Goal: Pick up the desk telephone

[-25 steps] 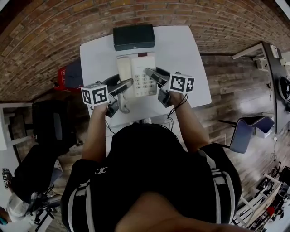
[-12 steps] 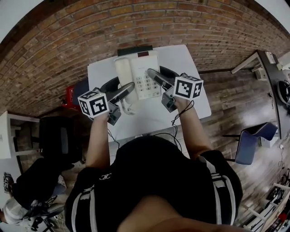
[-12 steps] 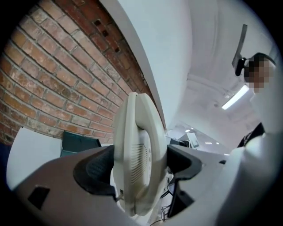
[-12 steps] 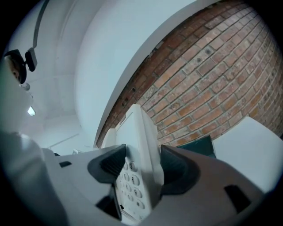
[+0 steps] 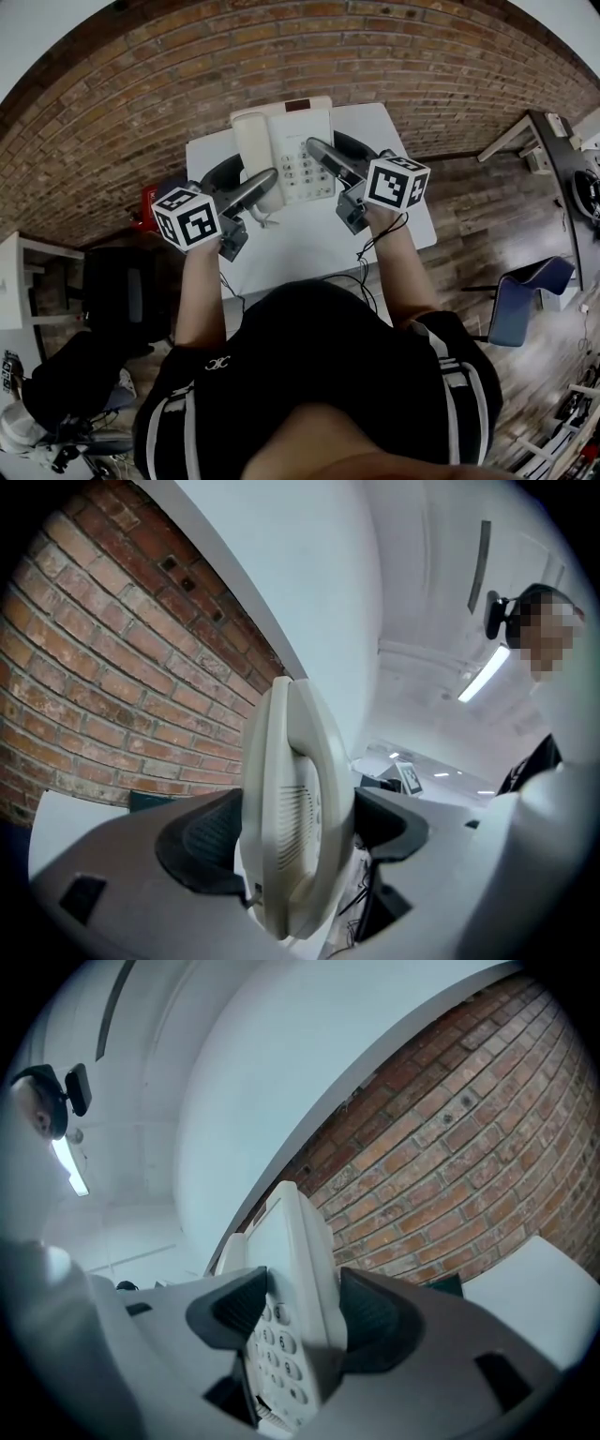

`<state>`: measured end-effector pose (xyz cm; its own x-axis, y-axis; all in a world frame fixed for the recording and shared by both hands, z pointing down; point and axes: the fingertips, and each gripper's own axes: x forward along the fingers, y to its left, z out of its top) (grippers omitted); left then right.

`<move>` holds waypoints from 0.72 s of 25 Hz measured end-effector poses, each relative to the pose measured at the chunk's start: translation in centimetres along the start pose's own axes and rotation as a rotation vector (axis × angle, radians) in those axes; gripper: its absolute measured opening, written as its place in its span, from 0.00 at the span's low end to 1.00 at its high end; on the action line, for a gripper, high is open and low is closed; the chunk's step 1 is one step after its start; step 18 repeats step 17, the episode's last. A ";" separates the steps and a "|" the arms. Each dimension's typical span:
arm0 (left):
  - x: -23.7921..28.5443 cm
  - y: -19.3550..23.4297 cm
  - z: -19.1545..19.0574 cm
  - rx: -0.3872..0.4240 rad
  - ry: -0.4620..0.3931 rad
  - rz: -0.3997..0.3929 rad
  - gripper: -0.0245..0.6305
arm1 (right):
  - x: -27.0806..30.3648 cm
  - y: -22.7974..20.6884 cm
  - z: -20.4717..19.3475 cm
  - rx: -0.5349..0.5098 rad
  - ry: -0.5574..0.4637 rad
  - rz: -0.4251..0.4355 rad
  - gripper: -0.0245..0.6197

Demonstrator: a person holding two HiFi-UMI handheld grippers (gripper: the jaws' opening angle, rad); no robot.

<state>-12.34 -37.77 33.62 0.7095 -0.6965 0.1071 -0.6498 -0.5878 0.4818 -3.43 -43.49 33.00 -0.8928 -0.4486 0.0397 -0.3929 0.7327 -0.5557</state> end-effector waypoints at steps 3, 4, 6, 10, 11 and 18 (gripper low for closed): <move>0.0 0.1 -0.2 -0.018 0.011 0.004 0.59 | 0.0 -0.2 -0.3 0.016 0.011 -0.006 0.38; 0.0 0.2 -0.3 -0.022 0.013 0.006 0.59 | 0.0 -0.2 -0.4 0.023 0.013 -0.008 0.38; 0.0 0.2 -0.3 -0.025 0.015 0.008 0.59 | 0.0 -0.3 -0.5 0.036 0.015 -0.008 0.38; -0.1 0.2 -0.3 -0.024 0.017 0.012 0.59 | 0.0 -0.3 -0.7 0.047 0.018 -0.008 0.38; -0.2 0.2 -0.4 -0.026 0.015 0.012 0.59 | 0.0 -0.3 -0.8 0.048 0.018 -0.010 0.38; -0.2 0.6 -0.9 -0.033 0.019 0.011 0.59 | 0.1 -0.4 -1.2 0.048 0.019 -0.014 0.38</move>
